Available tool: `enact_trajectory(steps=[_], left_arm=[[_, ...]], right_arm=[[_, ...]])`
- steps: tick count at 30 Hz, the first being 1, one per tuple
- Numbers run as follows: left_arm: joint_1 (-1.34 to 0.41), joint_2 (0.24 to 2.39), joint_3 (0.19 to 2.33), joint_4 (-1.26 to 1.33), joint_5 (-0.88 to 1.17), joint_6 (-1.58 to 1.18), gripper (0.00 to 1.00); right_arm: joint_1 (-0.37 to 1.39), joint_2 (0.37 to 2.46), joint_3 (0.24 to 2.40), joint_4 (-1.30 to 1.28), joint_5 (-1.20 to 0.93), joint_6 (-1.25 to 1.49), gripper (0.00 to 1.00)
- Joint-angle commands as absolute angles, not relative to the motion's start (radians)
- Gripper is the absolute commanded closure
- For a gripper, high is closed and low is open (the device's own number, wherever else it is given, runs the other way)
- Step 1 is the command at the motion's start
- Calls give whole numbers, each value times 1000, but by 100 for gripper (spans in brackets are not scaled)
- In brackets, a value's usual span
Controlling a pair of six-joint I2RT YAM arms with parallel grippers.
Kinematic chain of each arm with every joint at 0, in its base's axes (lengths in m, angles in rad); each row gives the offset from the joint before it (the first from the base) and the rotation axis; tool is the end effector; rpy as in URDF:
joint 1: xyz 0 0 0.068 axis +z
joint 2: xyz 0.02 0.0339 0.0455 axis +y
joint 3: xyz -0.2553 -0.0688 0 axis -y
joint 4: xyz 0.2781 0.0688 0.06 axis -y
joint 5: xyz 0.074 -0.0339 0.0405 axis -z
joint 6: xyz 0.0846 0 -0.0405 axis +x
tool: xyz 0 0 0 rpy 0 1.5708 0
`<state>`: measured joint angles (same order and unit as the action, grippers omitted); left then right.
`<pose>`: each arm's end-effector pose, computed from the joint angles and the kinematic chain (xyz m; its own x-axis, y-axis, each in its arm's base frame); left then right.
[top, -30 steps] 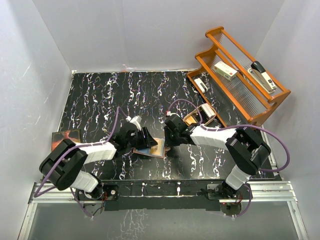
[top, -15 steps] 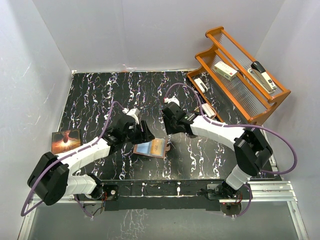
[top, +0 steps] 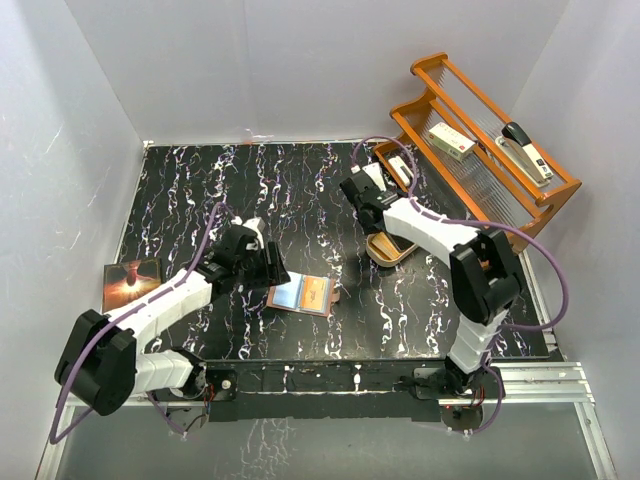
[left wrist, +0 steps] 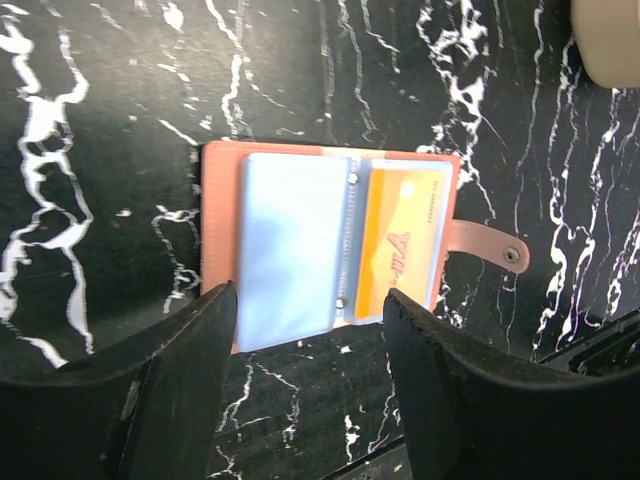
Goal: Put the credit cards into the card holder
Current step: Pick up the credit card from the storage box.
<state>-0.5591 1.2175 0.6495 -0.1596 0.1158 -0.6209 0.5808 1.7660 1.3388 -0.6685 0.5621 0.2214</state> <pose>0.2630 -0.1761 0.1489 -0.8076 -0.1763 -0.5627 0.1600 0.8529 -0.4969 0.3709 0.1895 0.1739 -0.7825 -0.2913 -0.5503 -0.0908 0.9278 -0.3619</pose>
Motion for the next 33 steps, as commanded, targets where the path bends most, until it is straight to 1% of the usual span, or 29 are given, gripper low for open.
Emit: enact_trajectory(steps=[1, 6, 10, 18, 23, 26, 33], left_arm=[[-493, 1196, 663, -230, 156, -578, 41], [-474, 1226, 674, -267, 132, -539, 41], [-463, 1238, 654, -246, 152, -540, 41], [-454, 1303, 617, -196, 213, -561, 41], [-453, 1336, 611, -184, 223, -575, 43], [-453, 1329, 597, -172, 227, -583, 43], [-453, 1340, 593, -173, 228, -584, 44]], right_arm=[[532, 1835, 1434, -679, 729, 131, 53], [502, 1925, 1484, -683, 786, 63, 53], [484, 1981, 1511, -688, 810, 32, 53], [466, 2011, 1504, -678, 863, 11, 54], [453, 2007, 1474, -661, 865, 0, 62], [448, 2000, 1476, -658, 860, 0, 64], [448, 1990, 1487, -666, 855, -3, 72]])
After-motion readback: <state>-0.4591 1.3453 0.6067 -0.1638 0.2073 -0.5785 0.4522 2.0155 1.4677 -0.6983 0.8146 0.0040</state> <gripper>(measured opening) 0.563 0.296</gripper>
